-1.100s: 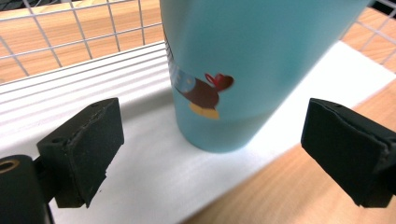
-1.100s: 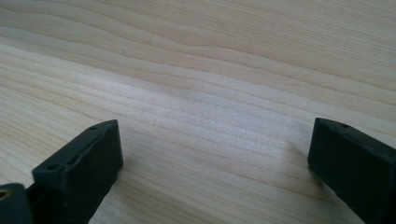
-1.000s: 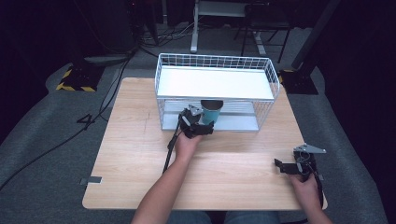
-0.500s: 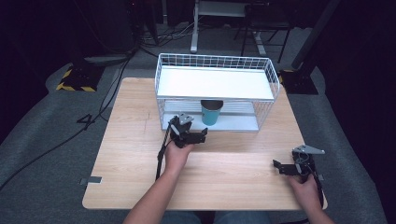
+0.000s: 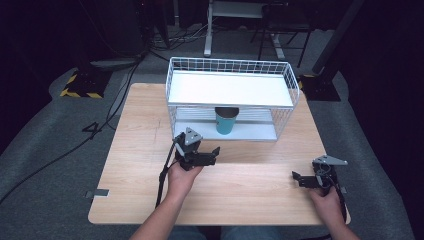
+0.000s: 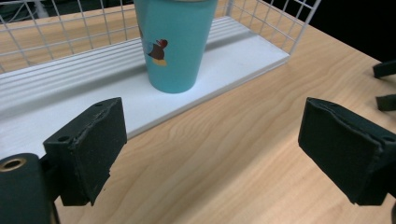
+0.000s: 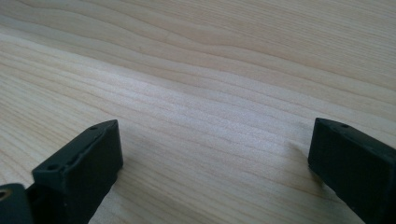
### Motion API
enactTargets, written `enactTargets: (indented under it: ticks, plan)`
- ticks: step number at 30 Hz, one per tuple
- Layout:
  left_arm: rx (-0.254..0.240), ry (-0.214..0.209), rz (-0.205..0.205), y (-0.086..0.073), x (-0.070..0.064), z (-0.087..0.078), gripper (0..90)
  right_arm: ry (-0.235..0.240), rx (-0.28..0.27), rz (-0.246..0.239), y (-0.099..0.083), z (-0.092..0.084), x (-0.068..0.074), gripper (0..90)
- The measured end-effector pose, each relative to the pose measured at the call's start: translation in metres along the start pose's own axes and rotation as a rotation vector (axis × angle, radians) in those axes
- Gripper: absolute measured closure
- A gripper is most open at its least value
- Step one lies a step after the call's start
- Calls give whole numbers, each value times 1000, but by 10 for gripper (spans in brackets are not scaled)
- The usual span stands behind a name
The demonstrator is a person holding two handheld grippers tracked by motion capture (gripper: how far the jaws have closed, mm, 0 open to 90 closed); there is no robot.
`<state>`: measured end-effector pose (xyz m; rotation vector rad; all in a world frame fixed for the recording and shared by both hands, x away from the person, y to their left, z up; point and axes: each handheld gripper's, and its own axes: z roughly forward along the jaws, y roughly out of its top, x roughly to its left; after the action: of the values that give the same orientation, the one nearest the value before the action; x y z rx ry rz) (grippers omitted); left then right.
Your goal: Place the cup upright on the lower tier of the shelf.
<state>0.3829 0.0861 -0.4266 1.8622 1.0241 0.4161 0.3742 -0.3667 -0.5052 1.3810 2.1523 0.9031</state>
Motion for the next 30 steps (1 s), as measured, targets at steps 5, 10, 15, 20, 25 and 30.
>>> enactTargets:
  ticks: [5, 10, 15, 20, 25, 30]
  plan:
    - [4, -2, 26, -7, 1, -19, 85, 0, 0, 0, 0, 0, 0, 30]
    - [8, -8, 33, -15, 6, -42, 85, 0, 1, 0, 0, 0, 0, 30]
    - [-23, 2, 41, -24, 10, -66, 106, 0, 1, 0, 0, 0, 0, 30]
    - [-40, -6, 36, -34, 15, -87, 107, 0, 1, 0, 0, 0, 0, 30]
    - [-23, -16, 49, -49, 17, -98, 126, 0, 1, 0, 0, 0, 0, 30]
    - [-3, -25, 59, -68, 17, -99, 133, 0, 1, 0, 0, 0, 0, 30]
